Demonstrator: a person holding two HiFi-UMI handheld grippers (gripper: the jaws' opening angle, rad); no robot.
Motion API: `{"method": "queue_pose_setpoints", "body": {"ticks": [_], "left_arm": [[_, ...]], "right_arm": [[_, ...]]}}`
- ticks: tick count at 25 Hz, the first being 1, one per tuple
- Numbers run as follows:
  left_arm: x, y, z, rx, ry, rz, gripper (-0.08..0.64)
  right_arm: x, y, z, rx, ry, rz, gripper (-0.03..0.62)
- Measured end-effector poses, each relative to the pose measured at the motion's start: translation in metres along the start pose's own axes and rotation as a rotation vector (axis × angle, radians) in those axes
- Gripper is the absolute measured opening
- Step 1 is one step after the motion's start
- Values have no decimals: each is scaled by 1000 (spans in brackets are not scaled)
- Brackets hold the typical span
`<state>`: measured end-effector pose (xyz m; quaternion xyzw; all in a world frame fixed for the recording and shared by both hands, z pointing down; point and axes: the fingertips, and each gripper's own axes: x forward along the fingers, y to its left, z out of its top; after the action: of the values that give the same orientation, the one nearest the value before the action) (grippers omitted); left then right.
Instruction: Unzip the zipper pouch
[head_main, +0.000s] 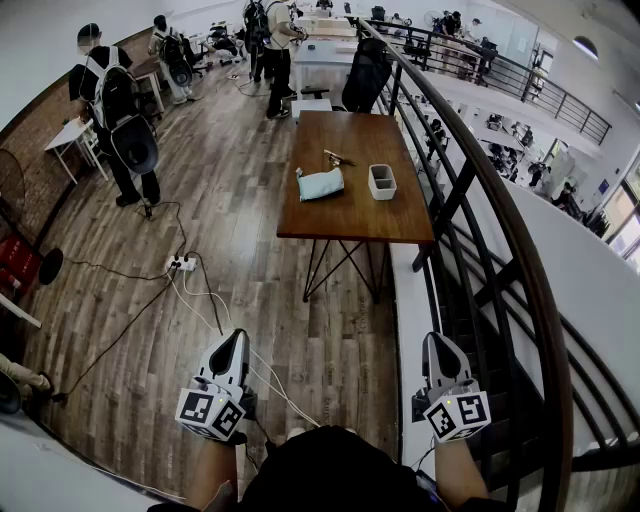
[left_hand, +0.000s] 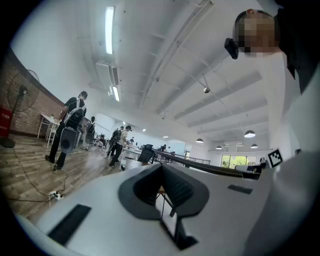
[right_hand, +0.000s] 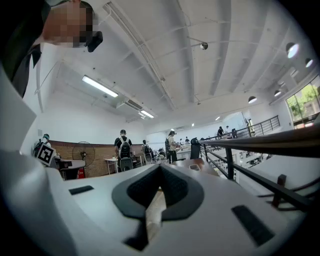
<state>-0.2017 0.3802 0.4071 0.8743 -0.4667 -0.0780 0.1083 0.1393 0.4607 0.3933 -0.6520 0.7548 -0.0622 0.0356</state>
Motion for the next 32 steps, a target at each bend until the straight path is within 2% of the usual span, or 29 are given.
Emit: {"method": "queue_pose_setpoints", "body": {"ticks": [10, 18, 25, 26, 27, 28, 30, 31, 32], "left_arm": [[-3, -8, 4, 5, 1, -18, 12], [-6, -13, 6, 50, 13, -19, 14], [-23, -10, 14, 48, 17, -25, 23], [-25, -7, 14, 39, 12, -20, 57], [-28, -4, 15, 27, 5, -14, 141], [-32, -1, 17, 15, -6, -7, 214], [-39, 6, 21, 2, -30, 7, 279], [-44, 10, 23, 0, -38, 10, 293], [-48, 12, 24, 0, -44, 9, 306]], "right_arm": [[-5, 2, -5, 19, 8, 5, -8], [-3, 14, -10, 16, 20, 40, -6], [-6, 31, 11, 5, -82, 30, -3], [-7, 35, 13, 8, -97, 34, 31], [-7, 39, 14, 13, -110, 40, 146], [-7, 44, 14, 20, -119, 42, 219], [-8, 53, 14, 32, -131, 34, 348], [-9, 58, 13, 39, -132, 35, 385], [-9, 64, 13, 45, -131, 39, 385]]}}
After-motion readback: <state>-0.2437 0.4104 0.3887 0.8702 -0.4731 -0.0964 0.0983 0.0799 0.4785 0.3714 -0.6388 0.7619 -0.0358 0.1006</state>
